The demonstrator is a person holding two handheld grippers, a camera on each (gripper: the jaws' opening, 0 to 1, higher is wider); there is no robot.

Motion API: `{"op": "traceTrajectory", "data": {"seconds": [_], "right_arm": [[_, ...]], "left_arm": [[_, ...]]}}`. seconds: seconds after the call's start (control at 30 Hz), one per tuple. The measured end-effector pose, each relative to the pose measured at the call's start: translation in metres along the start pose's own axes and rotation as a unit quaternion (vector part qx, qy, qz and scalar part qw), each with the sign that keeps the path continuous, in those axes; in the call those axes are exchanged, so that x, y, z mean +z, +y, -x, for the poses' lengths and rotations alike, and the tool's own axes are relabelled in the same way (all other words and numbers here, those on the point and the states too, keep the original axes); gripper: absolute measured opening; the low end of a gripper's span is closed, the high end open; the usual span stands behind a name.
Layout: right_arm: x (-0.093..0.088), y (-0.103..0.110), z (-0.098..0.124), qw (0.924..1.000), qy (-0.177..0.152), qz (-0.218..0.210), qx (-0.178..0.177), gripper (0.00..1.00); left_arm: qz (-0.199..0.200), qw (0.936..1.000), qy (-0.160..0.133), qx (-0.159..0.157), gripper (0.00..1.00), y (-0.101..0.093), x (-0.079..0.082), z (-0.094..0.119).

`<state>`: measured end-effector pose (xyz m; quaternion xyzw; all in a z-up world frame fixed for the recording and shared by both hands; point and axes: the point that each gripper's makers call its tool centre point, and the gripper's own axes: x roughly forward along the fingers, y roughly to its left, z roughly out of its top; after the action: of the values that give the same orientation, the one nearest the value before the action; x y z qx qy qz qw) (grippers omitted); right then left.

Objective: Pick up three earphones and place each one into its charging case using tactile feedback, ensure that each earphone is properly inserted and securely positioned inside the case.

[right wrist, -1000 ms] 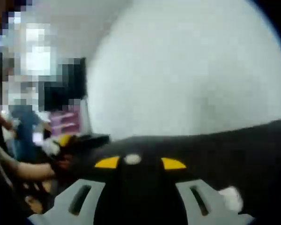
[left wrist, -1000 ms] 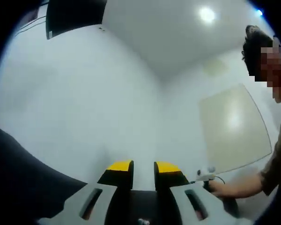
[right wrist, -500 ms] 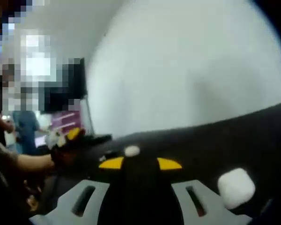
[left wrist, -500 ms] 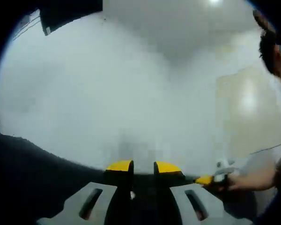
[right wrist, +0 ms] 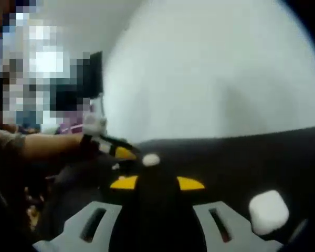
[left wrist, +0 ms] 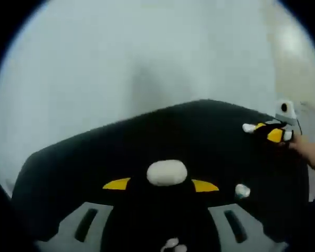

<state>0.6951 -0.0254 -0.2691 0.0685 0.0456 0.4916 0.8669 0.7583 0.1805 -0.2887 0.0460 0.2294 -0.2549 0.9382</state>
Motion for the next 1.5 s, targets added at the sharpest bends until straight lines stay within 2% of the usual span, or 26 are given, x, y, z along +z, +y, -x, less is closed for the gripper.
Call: {"op": "traceTrajectory", "data": {"seconds": [0.1,0.17,0.27,0.37,0.47,0.53,0.67,0.77,0.93,1.1,1.17,1.27,1.37,1.4,1.5], "right_arm": [[0.002,-0.001,0.001,1.0,-0.005,-0.008,0.0,0.28],[0.004,0.0,0.001,0.9999,-0.007,-0.009,0.001,0.28],[0.004,0.002,0.001,0.9999,-0.006,-0.008,0.003,0.28],[0.004,0.002,0.0,1.0,-0.005,-0.007,0.005,0.28],[0.005,0.004,0.0,1.0,-0.005,-0.006,0.006,0.28],[0.005,0.004,0.0,1.0,-0.004,-0.004,0.006,0.28],[0.004,0.005,-0.001,1.0,-0.003,-0.002,0.007,0.28],[0.004,0.005,-0.001,1.0,-0.001,0.0,0.006,0.28],[0.003,0.004,-0.001,1.0,-0.002,-0.001,0.003,0.28],[0.005,0.003,-0.001,1.0,-0.006,-0.003,0.004,0.28],[0.005,0.002,-0.001,1.0,-0.007,-0.003,0.004,0.28],[0.008,0.0,0.001,0.9998,-0.016,-0.014,0.003,0.28],[0.018,-0.006,0.005,0.9975,-0.048,-0.051,-0.001,0.28],[0.02,-0.007,0.007,0.9968,-0.054,-0.059,-0.003,0.28],[0.027,-0.017,0.013,0.9924,-0.08,-0.092,-0.011,0.28]], "left_arm": [[0.001,0.9995,0.024,0.019,0.48,0.0,-0.003,-0.017],[0.003,0.9981,0.052,0.032,0.49,0.001,-0.01,-0.026],[0.013,0.9977,0.056,0.036,0.53,0.0,-0.011,-0.032],[0.02,0.9976,0.054,0.04,0.53,0.005,-0.01,-0.038],[0.002,0.9957,0.075,0.055,0.51,0.009,-0.02,-0.04],[0.018,0.9965,0.065,0.049,0.49,0.011,-0.017,-0.043],[0.02,0.9969,0.06,0.047,0.48,0.01,-0.016,-0.047],[0.024,0.9975,0.052,0.042,0.44,0.004,-0.015,-0.049],[0.006,0.998,0.044,0.045,0.43,0.002,-0.015,-0.047],[-0.02,0.9983,0.021,0.051,0.43,0.0,-0.008,-0.041],[-0.02,0.9989,0.008,0.042,0.43,-0.004,0.0,-0.037],[-0.041,0.9987,-0.013,0.027,0.43,-0.016,0.018,-0.025],[-0.073,0.9968,-0.028,-0.012,0.43,-0.042,0.033,-0.012],[-0.084,0.9957,-0.029,-0.023,0.43,-0.049,0.034,-0.009],[-0.122,0.9896,-0.026,-0.073,0.43,-0.087,0.035,0.004]]}}
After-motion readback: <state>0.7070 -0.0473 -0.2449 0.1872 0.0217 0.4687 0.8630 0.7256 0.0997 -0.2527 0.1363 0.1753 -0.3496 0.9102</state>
